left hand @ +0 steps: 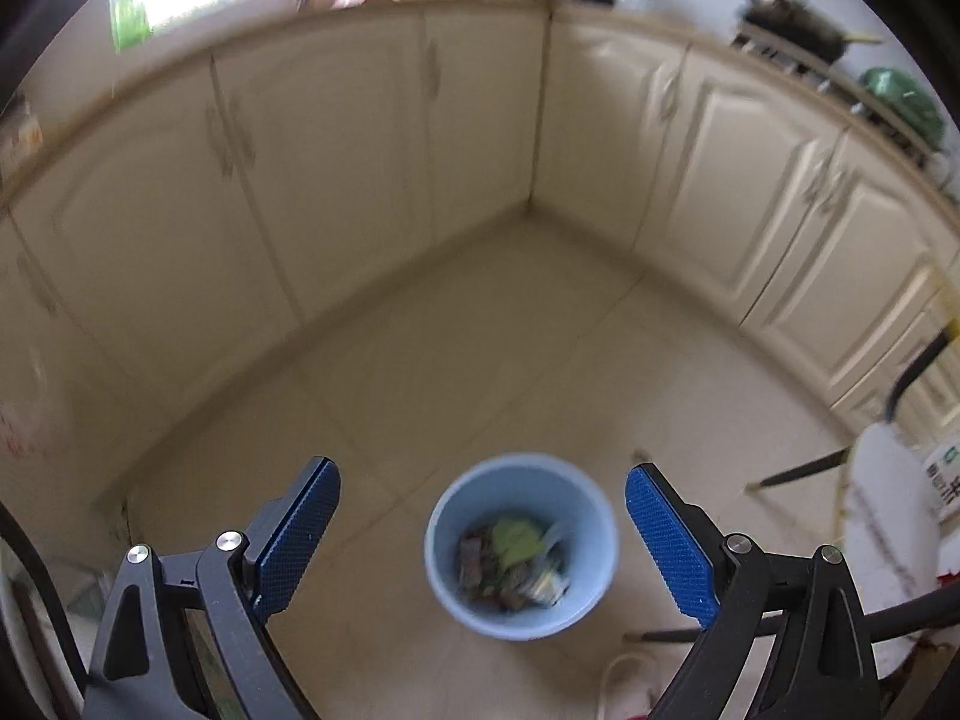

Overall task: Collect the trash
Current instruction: 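Withdraw both tools from the bin toward the table, then grasp the white-yellow snack bag with the right gripper, then carry the snack bag over the blue bin and open the right gripper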

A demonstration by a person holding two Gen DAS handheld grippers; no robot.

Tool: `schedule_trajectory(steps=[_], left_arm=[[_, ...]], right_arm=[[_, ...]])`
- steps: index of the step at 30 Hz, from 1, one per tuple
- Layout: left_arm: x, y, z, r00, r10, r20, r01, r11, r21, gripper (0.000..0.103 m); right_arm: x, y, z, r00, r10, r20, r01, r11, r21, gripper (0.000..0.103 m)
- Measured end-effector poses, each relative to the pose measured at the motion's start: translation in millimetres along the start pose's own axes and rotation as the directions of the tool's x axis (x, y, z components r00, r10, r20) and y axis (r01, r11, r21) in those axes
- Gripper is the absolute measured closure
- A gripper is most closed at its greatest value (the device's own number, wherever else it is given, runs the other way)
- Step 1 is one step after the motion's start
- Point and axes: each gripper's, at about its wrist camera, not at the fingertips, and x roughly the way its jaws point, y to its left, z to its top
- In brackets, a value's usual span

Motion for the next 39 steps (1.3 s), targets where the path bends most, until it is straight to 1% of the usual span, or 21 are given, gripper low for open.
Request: schedule_trajectory(steps=[1, 4, 5, 6, 7, 9, 10, 13, 16, 18, 21, 23, 25, 27, 29, 31, 32, 33, 34, 37, 39], left_arm=[[21, 7, -1, 1.000, 0.004, -0.028, -0.004, 1.000, -0.011, 0.009], [88, 28, -8, 0.993, 0.032, -0.118, -0.035, 0.999, -0.024, 0.010], [111, 34, -10, 0.988, 0.038, -0.151, -0.044, 0.999, -0.031, 0.011], [128, 40, -13, 0.983, 0.045, -0.180, -0.052, 0.998, -0.036, 0.011], [150, 45, -14, 0.976, 0.039, -0.213, -0.051, 0.997, -0.050, 0.011], [180, 51, -13, 0.970, 0.011, -0.242, -0.032, 0.996, -0.083, 0.011], [194, 55, -14, 0.967, 0.002, -0.256, -0.028, 0.995, -0.098, 0.011], [234, 60, -8, 0.956, -0.028, -0.291, -0.011, 0.992, -0.128, 0.011], [260, 66, -2, 0.949, -0.038, -0.313, -0.009, 0.989, -0.146, 0.011], [272, 70, 2, 0.945, -0.042, -0.324, -0.012, 0.987, -0.162, 0.011], [292, 72, 10, 0.941, -0.057, -0.334, -0.005, 0.983, -0.182, 0.011], [302, 71, 18, 0.943, -0.067, -0.326, 0.004, 0.982, -0.190, 0.011], [314, 69, 22, 0.945, -0.064, -0.322, 0.002, 0.982, -0.188, 0.011], [329, 65, 31, 0.942, -0.074, -0.326, 0.010, 0.981, -0.193, 0.011], [347, 60, 37, 0.937, -0.091, -0.338, 0.024, 0.980, -0.196, 0.011], [371, 52, 42, 0.930, -0.103, -0.353, 0.034, 0.980, -0.195, 0.014], [381, 50, 40, 0.926, -0.104, -0.363, 0.035, 0.981, -0.191, 0.019], [392, 46, 38, 0.922, -0.108, -0.373, 0.039, 0.981, -0.188, 0.021], [408, 41, 43, 0.914, -0.118, -0.388, 0.046, 0.981, -0.189, 0.022], [445, 33, 44, 0.901, -0.110, -0.419, 0.029, 0.980, -0.196, 0.022], [470, 30, 47, 0.893, -0.110, -0.437, 0.022, 0.979, -0.202, 0.022]], right_arm=[[2, -1, 0, 1.000, -0.005, 0.000, 0.005, 1.000, -0.003, 0.032], [6, -3, 2, 1.000, -0.012, -0.004, 0.011, 1.000, -0.015, 0.040], [5, -4, 2, 1.000, -0.012, 0.001, 0.012, 1.000, -0.012, 0.047], [5, -4, 3, 1.000, -0.015, 0.001, 0.015, 1.000, -0.011, 0.052], [5, -4, 5, 1.000, -0.013, 0.000, 0.013, 1.000, -0.011, 0.056], [4, -1, 5, 1.000, -0.014, 0.002, 0.014, 0.999, -0.036, 0.065], [3, 2, 6, 1.000, -0.016, 0.000, 0.016, 0.999, -0.049, 0.065], [3, 13, 8, 0.999, -0.046, 0.012, 0.047, 0.995, -0.083, 0.073], [3, 40, 13, 0.998, -0.053, 0.039, 0.058, 0.990, -0.131, 0.075], [0, 65, 22, 0.998, -0.031, 0.064, 0.040, 0.988, -0.149, 0.076], [0, 114, 40, 0.994, 0.029, 0.106, -0.010, 0.985, -0.175, 0.080], [7, 151, 48, 0.992, 0.069, 0.109, -0.045, 0.978, -0.203, 0.080], [21, 184, 50, 0.991, 0.073, 0.112, -0.045, 0.971, -0.236, 0.081], [41, 209, 47, 0.989, 0.113, 0.091, -0.089, 0.969, -0.231, 0.081], [69, 238, 38, 0.993, 0.106, 0.052, -0.088, 0.959, -0.270, 0.081], [97, 262, 23, 0.992, 0.122, -0.005, -0.118, 0.948, -0.294, 0.081], [109, 269, 16, 0.993, 0.117, -0.019, -0.117, 0.947, -0.300, 0.081], [121, 275, 9, 0.994, 0.101, -0.041, -0.109, 0.945, -0.308, 0.081], [137, 283, 0, 0.992, 0.106, -0.073, -0.124, 0.944, -0.307, 0.081], [171, 290, -22, 0.982, 0.128, -0.140, -0.163, 0.946, -0.280, 0.081], [198, 288, -40, 0.969, 0.162, -0.187, -0.203, 0.952, -0.230, 0.081]])
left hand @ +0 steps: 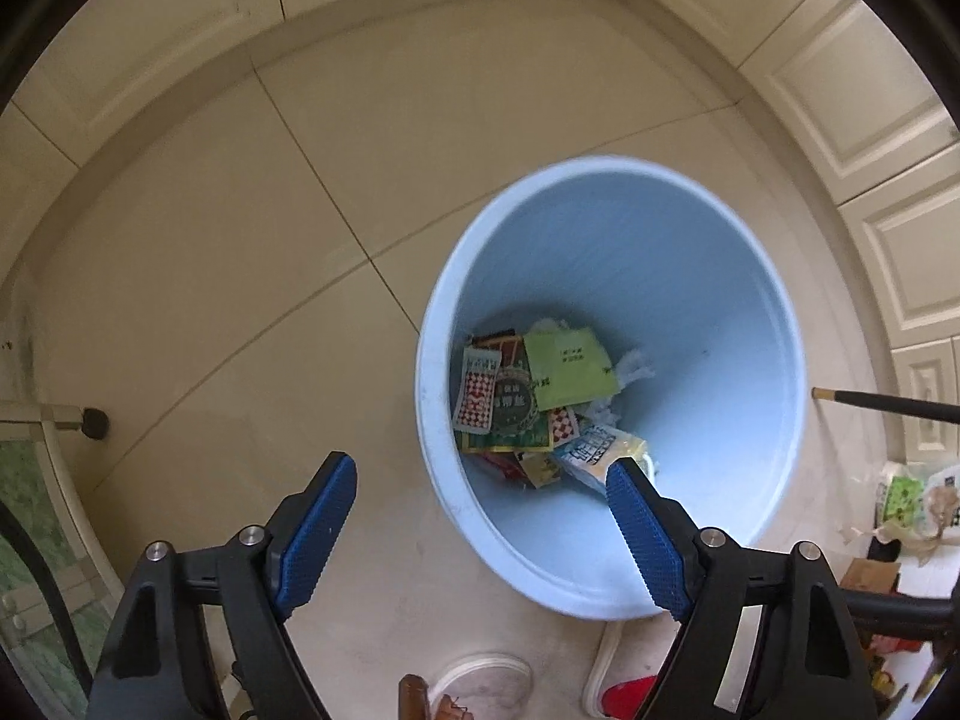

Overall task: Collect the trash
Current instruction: 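Carry the snack bag over the blue bin and open the right gripper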

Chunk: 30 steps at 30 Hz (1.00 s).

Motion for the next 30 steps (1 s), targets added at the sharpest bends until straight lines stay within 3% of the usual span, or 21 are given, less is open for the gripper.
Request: schedule_trajectory(steps=[3, 6, 9, 11, 12, 15, 28, 30], left_arm=[[31, -2, 14, 1.000, 0.013, -0.020, -0.013, 1.000, 0.005, 0.024], [63, -2, 33, 0.998, 0.005, -0.066, -0.006, 1.000, -0.026, 0.040], [88, 1, 41, 0.993, -0.007, -0.114, 0.000, 0.998, -0.058, 0.062], [101, 13, 30, 0.989, 0.025, -0.145, -0.034, 0.998, -0.061, 0.086], [103, 17, 29, 0.987, 0.046, -0.151, -0.056, 0.996, -0.064, 0.087], [118, 22, 41, 0.988, -0.007, -0.154, -0.008, 0.995, -0.098, 0.088], [130, 22, 46, 0.990, -0.019, -0.143, 0.003, 0.994, -0.109, 0.088], [141, 18, 42, 0.990, -0.015, -0.143, -0.001, 0.994, -0.108, 0.088]], right_arm=[[44, -4, -23, 0.997, 0.046, -0.066, -0.044, 0.998, 0.034, 0.081], [81, -3, -41, 0.989, 0.081, -0.123, -0.075, 0.996, 0.052, 0.081], [107, 1, -56, 0.980, 0.098, -0.174, -0.093, 0.995, 0.037, 0.081], [120, 5, -62, 0.975, 0.105, -0.197, -0.101, 0.994, 0.028, 0.081], [125, 7, -64, 0.972, 0.112, -0.204, -0.109, 0.994, 0.026, 0.081], [138, 15, -70, 0.965, 0.128, -0.228, -0.125, 0.992, 0.026, 0.081], [167, 23, -93, 0.939, 0.197, -0.282, -0.186, 0.980, 0.067, 0.079], [170, 21, -95, 0.938, 0.214, -0.273, -0.198, 0.976, 0.088, 0.064]])
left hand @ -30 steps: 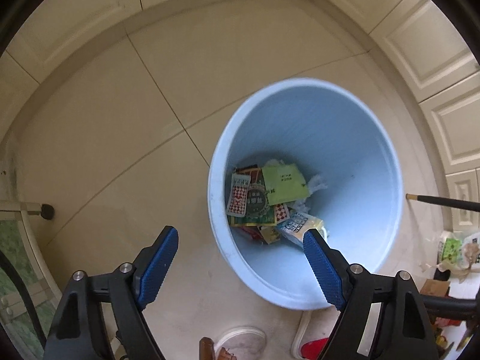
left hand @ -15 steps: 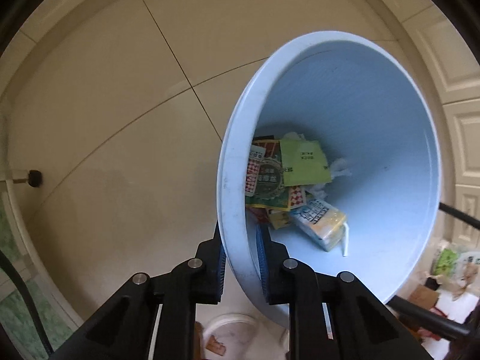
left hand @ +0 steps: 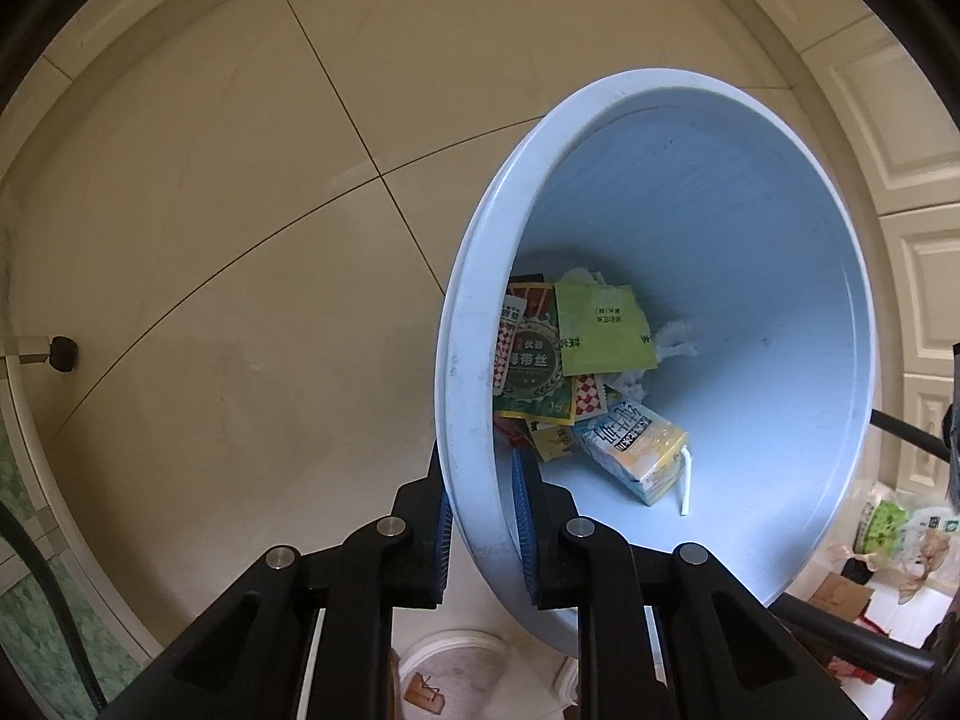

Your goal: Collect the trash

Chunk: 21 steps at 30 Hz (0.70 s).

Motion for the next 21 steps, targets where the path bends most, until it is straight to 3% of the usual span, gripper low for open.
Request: schedule_trajectory(steps=[2, 6, 10, 12, 13, 14, 17, 18, 20, 21], left_arm=[[10, 0, -3, 1.000, 0.001, 0.000, -0.001, 1.000, 0.001, 0.088], [22, -9, -41, 1.000, 0.003, 0.003, -0.003, 1.000, -0.001, 0.088], [25, -21, -37, 1.000, 0.008, 0.002, -0.008, 1.000, -0.018, 0.084], [27, -26, -36, 1.000, 0.022, 0.020, -0.021, 0.999, -0.029, 0.071], [25, -28, -35, 0.999, 0.014, 0.033, -0.013, 0.999, -0.034, 0.054], [20, -31, -36, 0.998, 0.002, 0.059, 0.000, 0.999, -0.036, 0.044], [-6, -37, -47, 0.992, 0.021, 0.122, -0.018, 0.999, -0.027, 0.041], [-21, -23, -66, 0.990, 0.021, 0.138, -0.018, 1.000, -0.024, 0.039], [-44, -22, -76, 0.986, 0.014, 0.168, -0.009, 1.000, -0.027, 0.022], [-56, -24, -80, 0.982, 0.005, 0.188, -0.001, 1.000, -0.026, 0.019]], right_arm=[[0, -3, -1, 1.000, -0.012, 0.005, 0.012, 1.000, 0.014, 0.061], [-5, -6, -1, 1.000, -0.016, 0.021, 0.015, 1.000, 0.024, 0.061], [-19, -8, -2, 0.999, -0.027, 0.040, 0.025, 0.999, 0.041, 0.055], [-28, -8, -4, 0.998, -0.032, 0.052, 0.029, 0.999, 0.042, 0.054], [-33, -7, -5, 0.998, -0.035, 0.057, 0.033, 0.999, 0.042, 0.054], [-40, -6, -6, 0.997, -0.039, 0.064, 0.037, 0.998, 0.044, 0.052], [-65, 2, -12, 0.995, -0.048, 0.089, 0.045, 0.998, 0.045, 0.045], [-73, 6, -14, 0.994, -0.050, 0.099, 0.046, 0.998, 0.044, 0.044], [-94, 16, -20, 0.991, -0.052, 0.122, 0.048, 0.998, 0.036, 0.040], [-103, 20, -22, 0.990, -0.050, 0.133, 0.047, 0.998, 0.028, 0.039]])
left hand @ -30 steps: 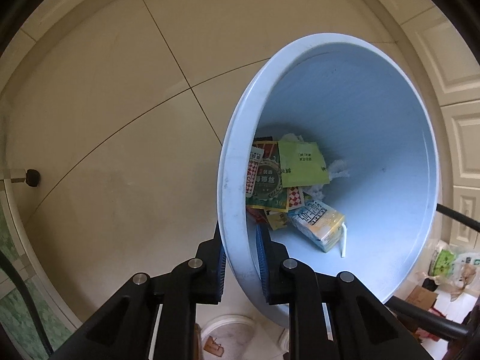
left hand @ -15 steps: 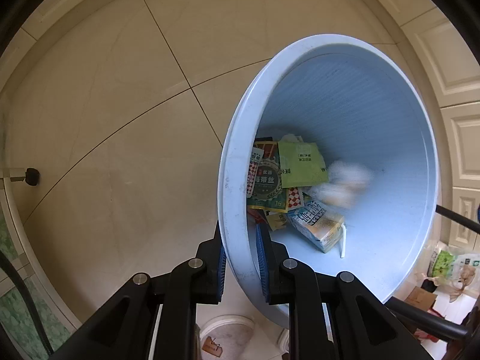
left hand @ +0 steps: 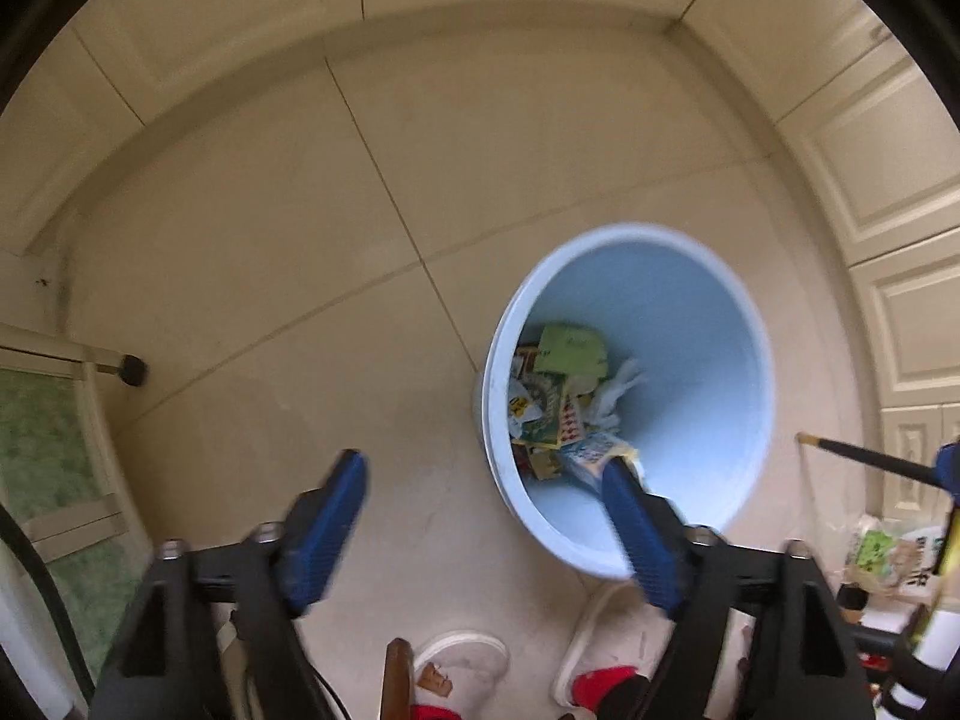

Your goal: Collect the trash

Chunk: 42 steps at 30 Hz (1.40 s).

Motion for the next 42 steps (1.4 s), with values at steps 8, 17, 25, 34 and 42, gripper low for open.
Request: schedule_trajectory(steps=[8, 17, 25, 34, 42], left_arm=[[-142, 6, -42, 0.966, -0.025, 0.258, 0.018, 0.999, 0.030, 0.011], [-276, -58, -157, 0.800, -0.131, 0.585, 0.038, 0.985, 0.169, 0.005], [-359, -95, -323, 0.575, -0.190, 0.796, -0.021, 0.969, 0.247, 0.001], [-337, -99, -486, 0.347, -0.262, 0.900, -0.074, 0.950, 0.305, 0.001], [-345, -53, -579, 0.240, -0.386, 0.891, -0.020, 0.915, 0.402, 0.001]], right_arm=[[-125, 53, -17, 0.985, -0.014, 0.169, 0.031, 0.995, -0.097, 0.018], [-327, 86, -73, 0.846, -0.040, 0.531, 0.132, 0.982, -0.137, 0.000], [-463, 99, -151, 0.641, -0.104, 0.761, 0.250, 0.965, -0.079, 0.000], [-555, 129, -226, 0.443, -0.131, 0.887, 0.308, 0.951, -0.013, 0.000], [-610, 139, -289, 0.314, -0.190, 0.930, 0.336, 0.939, 0.079, 0.000]])
